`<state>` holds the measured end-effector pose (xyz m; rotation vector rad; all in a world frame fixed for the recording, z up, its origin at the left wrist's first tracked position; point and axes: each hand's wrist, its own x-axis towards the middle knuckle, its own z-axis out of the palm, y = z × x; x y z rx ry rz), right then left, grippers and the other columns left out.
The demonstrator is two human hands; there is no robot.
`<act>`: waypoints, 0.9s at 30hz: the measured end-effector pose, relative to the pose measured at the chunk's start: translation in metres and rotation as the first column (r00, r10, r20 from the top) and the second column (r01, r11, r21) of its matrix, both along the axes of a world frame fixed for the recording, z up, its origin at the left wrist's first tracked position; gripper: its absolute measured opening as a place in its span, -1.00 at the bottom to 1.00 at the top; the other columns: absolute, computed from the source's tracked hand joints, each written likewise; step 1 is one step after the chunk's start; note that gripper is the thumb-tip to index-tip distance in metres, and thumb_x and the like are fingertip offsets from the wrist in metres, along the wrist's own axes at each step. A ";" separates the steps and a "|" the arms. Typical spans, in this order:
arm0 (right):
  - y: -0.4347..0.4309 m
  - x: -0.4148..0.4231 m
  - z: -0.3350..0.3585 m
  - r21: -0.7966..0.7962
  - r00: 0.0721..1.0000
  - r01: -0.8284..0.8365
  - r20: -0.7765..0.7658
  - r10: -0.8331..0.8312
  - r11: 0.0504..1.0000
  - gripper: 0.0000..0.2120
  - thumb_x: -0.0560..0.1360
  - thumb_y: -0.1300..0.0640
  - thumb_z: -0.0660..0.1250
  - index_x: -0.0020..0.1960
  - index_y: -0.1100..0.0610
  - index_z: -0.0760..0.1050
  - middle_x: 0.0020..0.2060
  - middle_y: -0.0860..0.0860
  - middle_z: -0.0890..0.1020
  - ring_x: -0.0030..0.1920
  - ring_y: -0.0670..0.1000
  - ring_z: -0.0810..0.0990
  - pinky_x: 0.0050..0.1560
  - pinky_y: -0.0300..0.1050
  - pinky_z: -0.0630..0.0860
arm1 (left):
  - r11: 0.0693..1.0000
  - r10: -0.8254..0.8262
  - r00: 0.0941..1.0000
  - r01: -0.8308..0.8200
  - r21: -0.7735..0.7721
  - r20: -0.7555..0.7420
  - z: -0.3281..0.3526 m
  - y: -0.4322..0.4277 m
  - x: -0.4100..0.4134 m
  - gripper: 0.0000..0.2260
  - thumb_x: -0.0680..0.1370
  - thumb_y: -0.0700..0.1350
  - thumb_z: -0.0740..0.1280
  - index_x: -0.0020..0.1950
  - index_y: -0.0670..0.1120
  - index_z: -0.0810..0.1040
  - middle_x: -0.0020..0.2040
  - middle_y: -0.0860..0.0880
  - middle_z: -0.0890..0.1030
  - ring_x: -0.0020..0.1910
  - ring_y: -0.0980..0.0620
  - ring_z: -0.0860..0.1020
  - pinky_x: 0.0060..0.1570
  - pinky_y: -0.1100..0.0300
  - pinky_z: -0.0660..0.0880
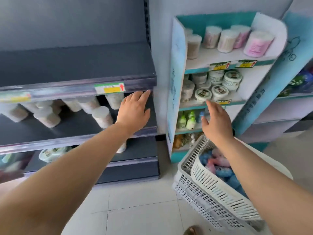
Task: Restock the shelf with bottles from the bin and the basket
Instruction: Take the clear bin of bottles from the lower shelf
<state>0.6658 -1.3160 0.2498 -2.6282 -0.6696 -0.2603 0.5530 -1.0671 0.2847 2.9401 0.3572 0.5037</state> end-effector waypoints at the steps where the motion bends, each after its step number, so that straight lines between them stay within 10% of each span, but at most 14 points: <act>1: 0.021 -0.013 0.005 0.002 1.000 -0.023 0.008 0.023 1.000 -0.41 0.51 0.17 0.27 0.49 0.16 0.18 0.38 0.19 0.37 0.37 0.22 0.32 0.37 0.14 0.27 | 0.999 0.031 1.000 -0.031 0.010 0.002 0.005 0.018 -0.020 -0.47 0.53 -0.06 0.27 0.49 -0.07 0.23 0.36 -0.11 0.39 0.29 -0.20 0.39 0.29 -0.04 0.29; 17: 0.338 -0.206 0.049 0.085 0.881 -0.467 0.133 0.454 0.880 -0.42 0.51 0.17 0.27 0.50 0.13 0.20 0.40 0.18 0.35 0.41 0.20 0.29 0.42 0.12 0.22 | 0.875 0.476 0.877 -0.480 0.069 0.061 0.039 0.257 -0.306 -0.46 0.53 -0.04 0.28 0.48 -0.03 0.22 0.39 -0.10 0.35 0.32 -0.19 0.37 0.32 -0.05 0.28; 27: 0.531 -0.296 0.042 0.064 0.619 -0.784 0.141 0.772 0.617 -0.43 0.49 0.18 0.29 0.47 0.19 0.24 0.36 0.22 0.39 0.38 0.22 0.33 0.40 0.12 0.25 | 0.677 0.734 0.678 -0.735 0.031 0.046 0.025 0.376 -0.416 -0.46 0.54 -0.01 0.26 0.50 -0.01 0.21 0.41 -0.12 0.35 0.36 -0.18 0.36 0.35 -0.05 0.26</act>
